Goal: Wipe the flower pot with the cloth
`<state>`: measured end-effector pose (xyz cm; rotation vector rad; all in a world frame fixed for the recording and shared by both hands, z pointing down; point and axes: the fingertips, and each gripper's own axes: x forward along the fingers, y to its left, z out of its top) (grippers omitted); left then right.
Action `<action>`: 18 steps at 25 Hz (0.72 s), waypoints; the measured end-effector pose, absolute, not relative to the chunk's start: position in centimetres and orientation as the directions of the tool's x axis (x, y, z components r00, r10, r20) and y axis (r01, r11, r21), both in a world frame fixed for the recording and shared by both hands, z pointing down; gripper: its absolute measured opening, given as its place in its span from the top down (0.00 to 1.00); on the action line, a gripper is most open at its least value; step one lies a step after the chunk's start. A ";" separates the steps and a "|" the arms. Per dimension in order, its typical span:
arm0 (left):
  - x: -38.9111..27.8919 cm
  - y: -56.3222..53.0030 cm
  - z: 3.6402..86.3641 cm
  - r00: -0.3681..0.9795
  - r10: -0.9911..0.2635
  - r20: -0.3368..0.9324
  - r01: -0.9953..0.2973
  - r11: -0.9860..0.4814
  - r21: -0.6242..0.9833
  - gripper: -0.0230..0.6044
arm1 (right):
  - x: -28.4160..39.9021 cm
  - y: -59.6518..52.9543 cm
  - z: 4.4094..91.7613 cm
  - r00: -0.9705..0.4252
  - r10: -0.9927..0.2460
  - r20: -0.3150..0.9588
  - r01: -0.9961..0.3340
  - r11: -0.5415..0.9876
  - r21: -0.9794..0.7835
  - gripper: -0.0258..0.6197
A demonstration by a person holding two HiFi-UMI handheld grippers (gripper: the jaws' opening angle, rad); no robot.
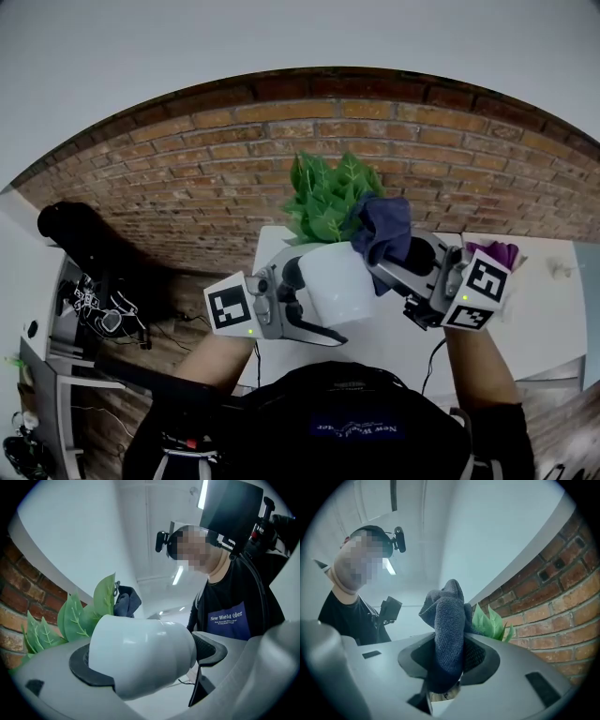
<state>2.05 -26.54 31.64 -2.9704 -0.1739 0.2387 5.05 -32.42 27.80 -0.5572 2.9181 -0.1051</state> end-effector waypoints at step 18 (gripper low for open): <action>1.1 -28.4 31.2 0.978 0.066 -0.196 0.034 -0.987 -0.158 0.11 | 5.4 -25.1 30.6 -0.972 -0.197 -0.132 -0.184 0.978 -0.103 0.79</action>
